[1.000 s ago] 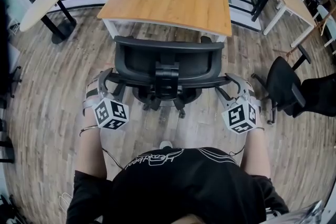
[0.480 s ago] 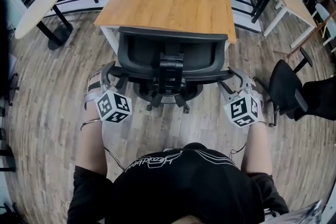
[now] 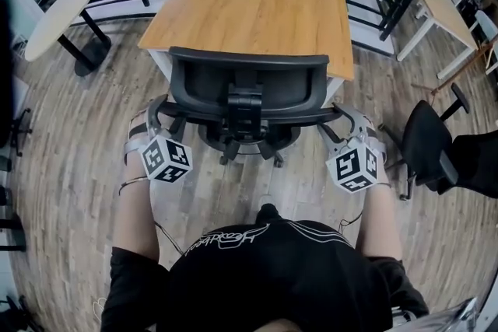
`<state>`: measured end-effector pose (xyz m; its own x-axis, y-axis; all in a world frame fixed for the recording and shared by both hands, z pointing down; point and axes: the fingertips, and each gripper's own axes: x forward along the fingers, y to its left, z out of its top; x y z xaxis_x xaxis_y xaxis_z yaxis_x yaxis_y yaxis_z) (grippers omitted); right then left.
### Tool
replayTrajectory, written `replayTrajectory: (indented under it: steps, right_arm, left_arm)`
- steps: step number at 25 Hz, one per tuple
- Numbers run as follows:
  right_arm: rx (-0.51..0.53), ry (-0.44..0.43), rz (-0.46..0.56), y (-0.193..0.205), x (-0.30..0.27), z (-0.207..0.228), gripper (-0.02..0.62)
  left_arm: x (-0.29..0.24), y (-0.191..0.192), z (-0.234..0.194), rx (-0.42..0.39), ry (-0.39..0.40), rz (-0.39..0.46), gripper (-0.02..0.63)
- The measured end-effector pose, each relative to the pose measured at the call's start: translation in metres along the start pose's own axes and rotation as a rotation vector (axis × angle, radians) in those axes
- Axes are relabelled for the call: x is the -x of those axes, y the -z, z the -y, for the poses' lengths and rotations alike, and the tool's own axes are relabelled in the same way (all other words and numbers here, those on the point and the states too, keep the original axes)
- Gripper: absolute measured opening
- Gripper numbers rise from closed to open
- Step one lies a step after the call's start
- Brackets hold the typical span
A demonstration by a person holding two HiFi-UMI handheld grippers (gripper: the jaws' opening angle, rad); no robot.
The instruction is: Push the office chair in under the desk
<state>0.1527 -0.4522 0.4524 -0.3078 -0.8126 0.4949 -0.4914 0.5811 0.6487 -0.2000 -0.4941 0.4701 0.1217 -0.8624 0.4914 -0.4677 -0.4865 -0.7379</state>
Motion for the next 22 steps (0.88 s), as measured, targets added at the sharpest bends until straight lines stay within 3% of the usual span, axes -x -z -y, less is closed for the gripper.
replayTrajectory:
  steps: [22]
  right_arm:
    - [0.014, -0.048, 0.056, 0.01, -0.092, 0.083, 0.25]
  left_arm:
    - [-0.101, -0.03, -0.047, 0.023, -0.038, -0.07, 0.265]
